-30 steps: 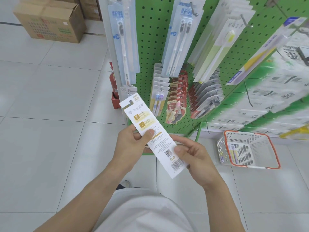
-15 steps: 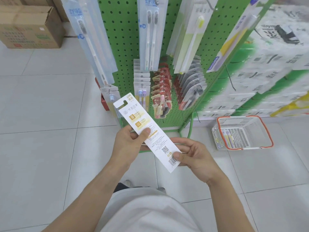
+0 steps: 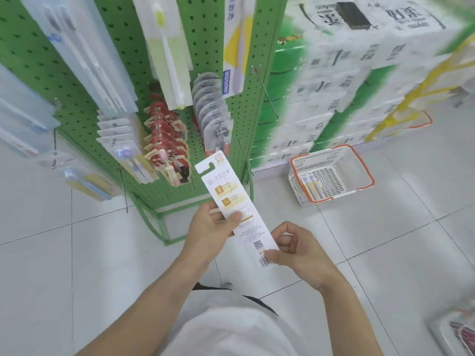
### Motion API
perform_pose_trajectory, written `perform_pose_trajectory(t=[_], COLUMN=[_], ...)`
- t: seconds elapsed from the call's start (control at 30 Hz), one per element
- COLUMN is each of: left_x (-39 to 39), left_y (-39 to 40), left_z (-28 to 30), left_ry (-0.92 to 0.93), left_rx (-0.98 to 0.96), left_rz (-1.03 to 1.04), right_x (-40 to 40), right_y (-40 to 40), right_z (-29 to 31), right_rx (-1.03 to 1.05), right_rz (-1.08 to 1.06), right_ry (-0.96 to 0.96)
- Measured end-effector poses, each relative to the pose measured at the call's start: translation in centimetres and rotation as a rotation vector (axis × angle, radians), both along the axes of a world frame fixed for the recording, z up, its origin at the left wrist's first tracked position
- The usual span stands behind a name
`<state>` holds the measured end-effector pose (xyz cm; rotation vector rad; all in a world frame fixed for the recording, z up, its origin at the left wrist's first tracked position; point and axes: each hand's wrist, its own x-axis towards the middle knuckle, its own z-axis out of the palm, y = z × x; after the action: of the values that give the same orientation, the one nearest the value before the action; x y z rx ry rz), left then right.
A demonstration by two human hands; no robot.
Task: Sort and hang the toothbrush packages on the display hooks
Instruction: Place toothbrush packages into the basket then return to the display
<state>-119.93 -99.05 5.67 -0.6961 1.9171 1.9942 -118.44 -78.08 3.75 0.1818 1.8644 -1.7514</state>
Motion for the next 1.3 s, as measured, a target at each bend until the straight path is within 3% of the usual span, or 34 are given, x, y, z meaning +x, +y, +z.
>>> perform_pose_trajectory(t=[0.13,0.27,0.43,0.6,0.9,1.03,1.17,1.3], left_x=[-1.5,-3.1,-8.0,-14.6,-27.6,-32.4,-37.0,-42.1], left_y=[4.7,10.2,16.6,24.3,41.5,46.9,52.0,56.6], left_z=[0.1,-0.1,-2.3,-5.4,-6.8,-8.2,-12.7,-21.7], left_ry=[-0.059,-0.068,-0.098,-0.146,-0.205,-0.231,-0.187,-0.268], left_rx=[-0.112,-0.067,-0.049,-0.104,0.058,0.053,-0.11,-0.184], left_rz=[-0.062,-0.164,-0.099,-0.144,-0.149,-0.1,-0.028,-0.023], right_x=[-0.4,-1.0,-3.5,-9.4,-24.0,-29.5,-35.1,-41.8], right_y=[3.7,6.3,10.5,18.3,36.3,41.6,45.4,49.4], right_z=[-0.7,-1.3,-1.9,-3.4,-3.6,-4.3,-8.6,-18.1], right_rx=[0.148,0.233,0.324,0.379,0.689,0.674,0.636,0.656], right_rz=[-0.148,-0.199,-0.289,-0.269,-0.025,-0.027,-0.006,0.089], right_ry=[0.125,0.185,0.229,0.174,0.146,0.111,0.017,-0.097])
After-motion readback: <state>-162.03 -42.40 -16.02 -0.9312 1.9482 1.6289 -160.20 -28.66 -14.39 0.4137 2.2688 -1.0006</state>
